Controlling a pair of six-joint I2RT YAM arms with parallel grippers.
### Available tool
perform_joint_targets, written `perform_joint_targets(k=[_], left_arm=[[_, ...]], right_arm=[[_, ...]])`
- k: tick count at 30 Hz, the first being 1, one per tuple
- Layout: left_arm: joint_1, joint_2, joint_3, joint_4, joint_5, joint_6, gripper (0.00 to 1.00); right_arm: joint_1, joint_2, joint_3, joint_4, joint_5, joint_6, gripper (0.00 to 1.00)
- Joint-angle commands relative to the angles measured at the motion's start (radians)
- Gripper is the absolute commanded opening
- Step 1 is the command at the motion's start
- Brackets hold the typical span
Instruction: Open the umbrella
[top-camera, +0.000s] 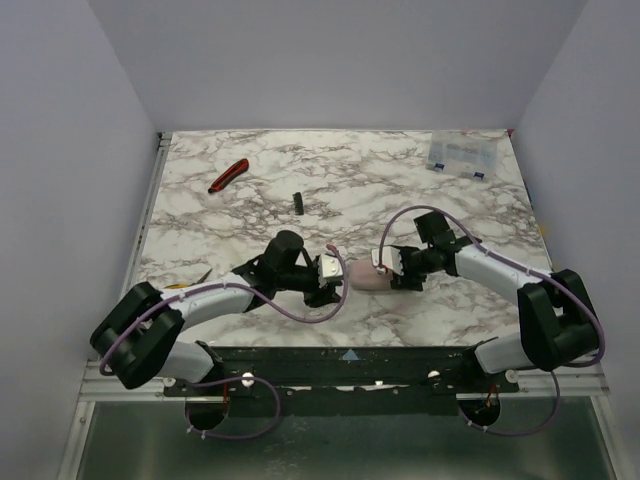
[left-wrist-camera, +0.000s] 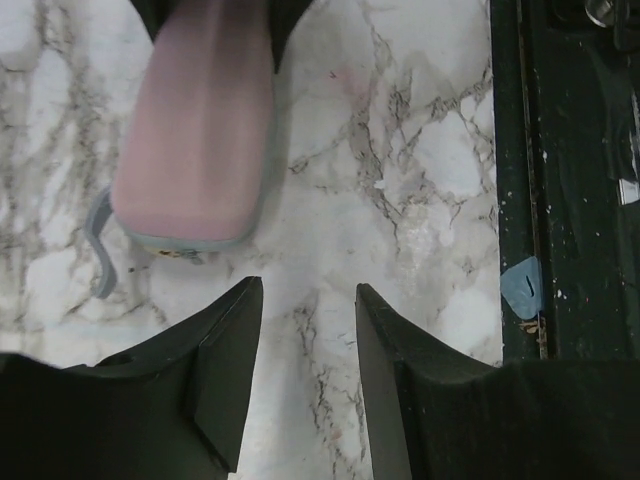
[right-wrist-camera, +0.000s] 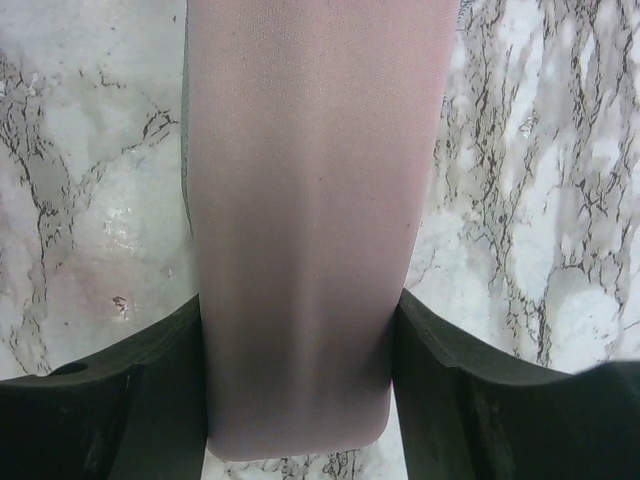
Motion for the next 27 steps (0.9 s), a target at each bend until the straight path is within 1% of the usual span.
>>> perform_joint_targets(k=[1, 3, 5, 9, 15, 18, 24, 27], left_arm=[[-0.068, 0.13, -0.11, 0.311, -0.043, -0.02, 0.43], [-0.077, 0.166, -0.147, 0.41, -0.067, -0.041, 0.43], [-0.083, 0.194, -0.162, 0.467, -0.098, -0.06, 0.42], [-0.084, 0.246, -0.125, 0.46, -0.192, -0.066, 0.4], [-0.101, 0.359, -0.064, 0.494, -0.246, -0.077, 0.38], [-0.11, 0.41, -0.046, 0.524, -0.245, -0.094, 0.37], [-0.12, 0.444, -0.028, 0.565, -0.268, -0.097, 0.35], [-0.121, 0.444, -0.033, 0.581, -0.268, -0.104, 0.31]], right_arm=[[-0.006, 0.003, -0.069, -0.1, 0.003, -0.104, 0.48], [-0.006, 0.0, -0.064, -0.105, 0.0, -0.112, 0.47], [-0.005, -0.003, -0.057, -0.117, -0.006, -0.122, 0.47], [-0.006, 0.003, -0.049, -0.128, -0.009, -0.131, 0.45], [-0.005, -0.003, -0.055, -0.126, 0.001, -0.13, 0.44], [-0.006, -0.004, -0.06, -0.123, 0.0, -0.127, 0.44], [-0.005, 0.004, -0.063, -0.122, -0.007, -0.133, 0.42], [-0.005, 0.008, -0.059, -0.122, -0.012, -0.134, 0.41]])
